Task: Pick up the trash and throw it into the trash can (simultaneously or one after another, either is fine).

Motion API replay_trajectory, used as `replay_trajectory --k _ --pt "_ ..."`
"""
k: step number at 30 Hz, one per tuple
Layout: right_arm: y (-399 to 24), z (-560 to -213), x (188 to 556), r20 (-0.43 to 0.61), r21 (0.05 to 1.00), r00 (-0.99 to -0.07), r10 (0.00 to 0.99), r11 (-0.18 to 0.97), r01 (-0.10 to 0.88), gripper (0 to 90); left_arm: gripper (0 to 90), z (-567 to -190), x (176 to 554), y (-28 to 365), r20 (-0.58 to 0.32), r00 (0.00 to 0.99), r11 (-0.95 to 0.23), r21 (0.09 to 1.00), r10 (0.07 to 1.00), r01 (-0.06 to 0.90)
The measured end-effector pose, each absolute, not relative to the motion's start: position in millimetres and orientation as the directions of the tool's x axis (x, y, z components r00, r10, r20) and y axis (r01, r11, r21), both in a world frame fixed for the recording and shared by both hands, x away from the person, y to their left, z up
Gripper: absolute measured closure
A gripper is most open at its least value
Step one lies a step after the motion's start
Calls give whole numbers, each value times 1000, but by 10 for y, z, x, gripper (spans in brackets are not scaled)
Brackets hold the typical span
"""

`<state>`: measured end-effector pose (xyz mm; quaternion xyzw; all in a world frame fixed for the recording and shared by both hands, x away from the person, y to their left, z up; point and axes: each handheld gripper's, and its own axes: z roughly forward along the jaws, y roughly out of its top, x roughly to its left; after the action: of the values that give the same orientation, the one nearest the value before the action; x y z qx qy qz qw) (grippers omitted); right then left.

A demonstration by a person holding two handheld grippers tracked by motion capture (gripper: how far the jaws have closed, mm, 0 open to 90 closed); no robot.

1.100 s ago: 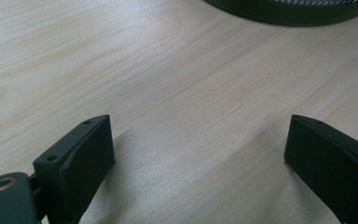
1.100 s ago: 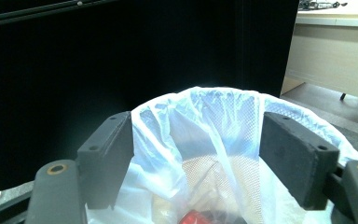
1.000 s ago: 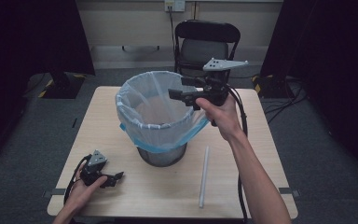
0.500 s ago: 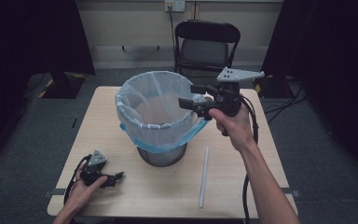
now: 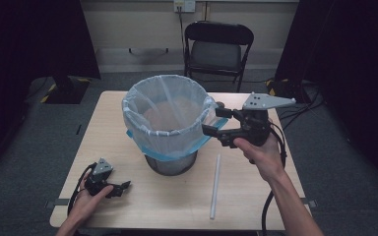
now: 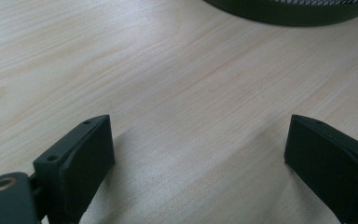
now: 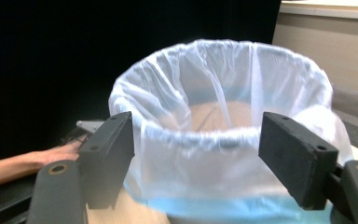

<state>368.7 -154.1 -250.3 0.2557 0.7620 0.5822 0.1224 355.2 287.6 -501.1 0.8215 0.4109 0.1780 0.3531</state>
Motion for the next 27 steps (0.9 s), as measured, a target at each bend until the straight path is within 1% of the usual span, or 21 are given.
replay_trajectory --k 9,16,27 --pt "-1776 -2791 3558 144 938 -811 567 184 295 255 78 -5010 3553 2878 5 600 -416 725 800 549" --pt "-1859 -3066 3450 137 925 -781 609 204 321 253 78 -5009 3553 2878 5 600 -417 725 800 549" --pt "-1878 -3785 3424 174 850 -722 670 268 454 267 78 -5008 3553 2879 8 599 -418 725 800 548"
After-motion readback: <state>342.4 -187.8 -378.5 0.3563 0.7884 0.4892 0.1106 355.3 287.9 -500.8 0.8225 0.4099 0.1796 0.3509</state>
